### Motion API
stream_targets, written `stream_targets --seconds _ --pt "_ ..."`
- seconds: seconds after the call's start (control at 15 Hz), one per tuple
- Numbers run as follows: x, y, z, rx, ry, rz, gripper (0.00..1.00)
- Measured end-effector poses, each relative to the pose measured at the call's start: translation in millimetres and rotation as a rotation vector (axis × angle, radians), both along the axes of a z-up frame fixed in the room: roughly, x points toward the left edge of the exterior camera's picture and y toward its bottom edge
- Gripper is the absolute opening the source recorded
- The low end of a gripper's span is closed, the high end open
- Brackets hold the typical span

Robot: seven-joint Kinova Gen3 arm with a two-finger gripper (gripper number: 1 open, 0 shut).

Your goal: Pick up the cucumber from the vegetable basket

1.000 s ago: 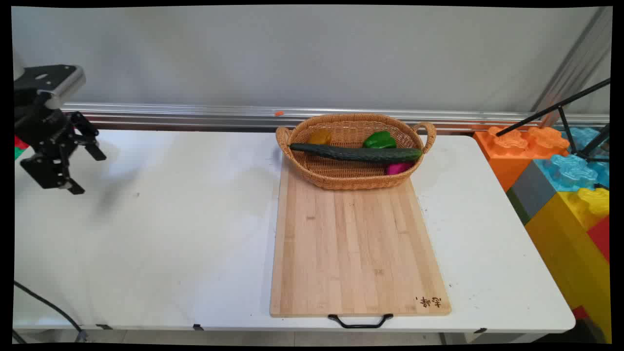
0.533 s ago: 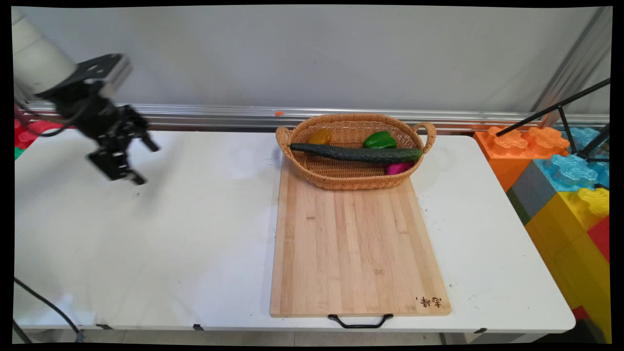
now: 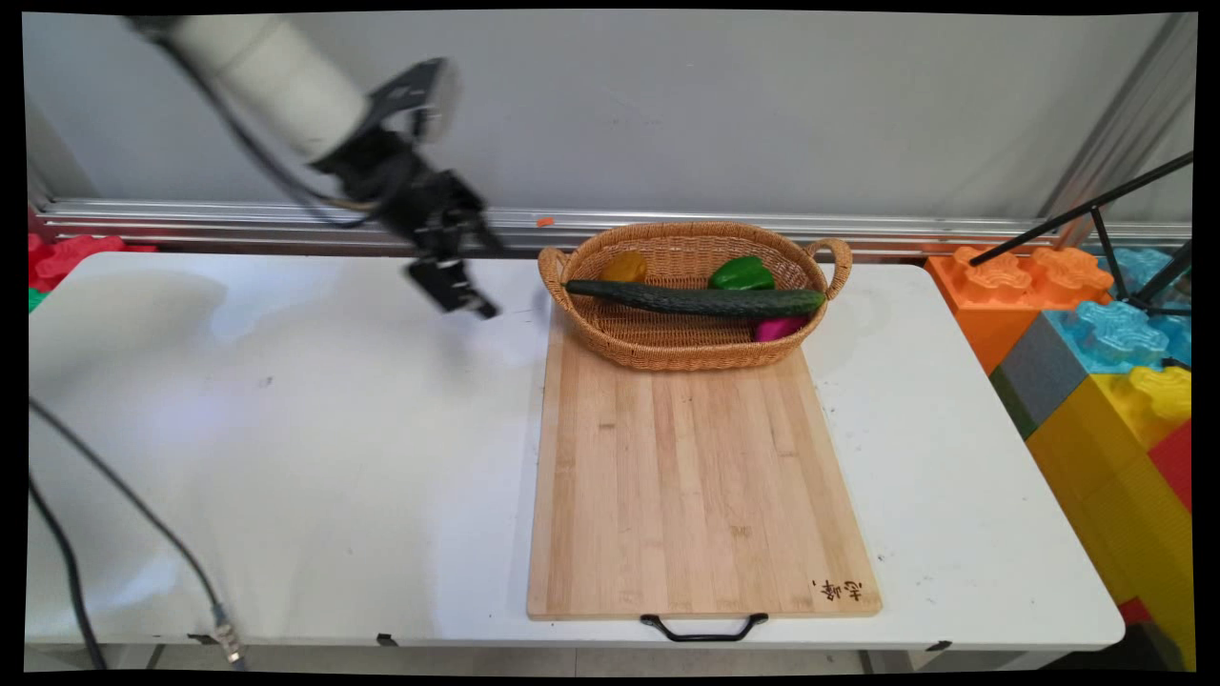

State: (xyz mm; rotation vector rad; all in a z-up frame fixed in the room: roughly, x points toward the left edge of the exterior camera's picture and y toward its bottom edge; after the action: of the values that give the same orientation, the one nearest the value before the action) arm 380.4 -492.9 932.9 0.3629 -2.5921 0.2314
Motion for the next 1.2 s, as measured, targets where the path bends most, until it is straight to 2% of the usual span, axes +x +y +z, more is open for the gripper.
stream_targets --seconds 0.27,0.6,0.93,1.2 --pt "-55 -49 -14 -0.038 0.048 -0.014 1.00" --pt "-102 -103 -47 -0.071 0.053 -0.022 1.00" --pt "-124 -134 -80 -0.074 0.035 -0.026 1.00" --pt "-135 -149 -104 -0.069 0.014 -0.039 1.00"
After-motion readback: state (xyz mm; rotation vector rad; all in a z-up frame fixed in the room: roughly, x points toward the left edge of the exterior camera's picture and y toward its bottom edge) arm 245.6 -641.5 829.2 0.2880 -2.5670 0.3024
